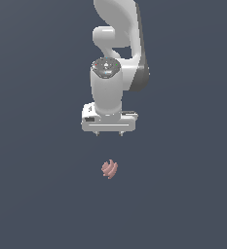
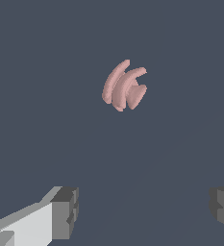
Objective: Pick up the object and move it to a goal position.
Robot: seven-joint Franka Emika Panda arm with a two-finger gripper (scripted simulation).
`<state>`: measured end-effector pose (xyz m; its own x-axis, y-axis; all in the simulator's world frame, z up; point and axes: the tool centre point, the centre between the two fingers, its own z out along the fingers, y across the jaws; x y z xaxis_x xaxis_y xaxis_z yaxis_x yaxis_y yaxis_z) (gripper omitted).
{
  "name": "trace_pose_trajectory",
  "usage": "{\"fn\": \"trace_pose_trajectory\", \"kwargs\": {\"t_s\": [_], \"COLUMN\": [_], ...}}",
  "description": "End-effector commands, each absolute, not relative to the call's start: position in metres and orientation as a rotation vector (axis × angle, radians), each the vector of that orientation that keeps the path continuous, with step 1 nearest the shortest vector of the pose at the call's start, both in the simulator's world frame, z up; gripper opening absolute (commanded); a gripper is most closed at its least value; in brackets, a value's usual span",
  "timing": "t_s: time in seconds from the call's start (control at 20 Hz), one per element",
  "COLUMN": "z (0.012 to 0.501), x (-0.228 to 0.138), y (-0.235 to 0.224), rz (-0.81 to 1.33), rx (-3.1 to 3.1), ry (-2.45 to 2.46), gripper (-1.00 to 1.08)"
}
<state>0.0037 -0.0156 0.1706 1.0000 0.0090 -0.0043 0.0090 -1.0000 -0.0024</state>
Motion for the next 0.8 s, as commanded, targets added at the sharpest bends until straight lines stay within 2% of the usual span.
{"fn": "trace_pose_trajectory", "kwargs": {"t_s": [0.0,0.75], "z": [0.171,0.178], "x": [0.004,0.008], "y": [-0.016,0.004], "rz": [0.007,-0.026], "rx": [-3.139,-3.129], "ry": [-0.014,-0.071], "gripper": [1.0,1.0]}}
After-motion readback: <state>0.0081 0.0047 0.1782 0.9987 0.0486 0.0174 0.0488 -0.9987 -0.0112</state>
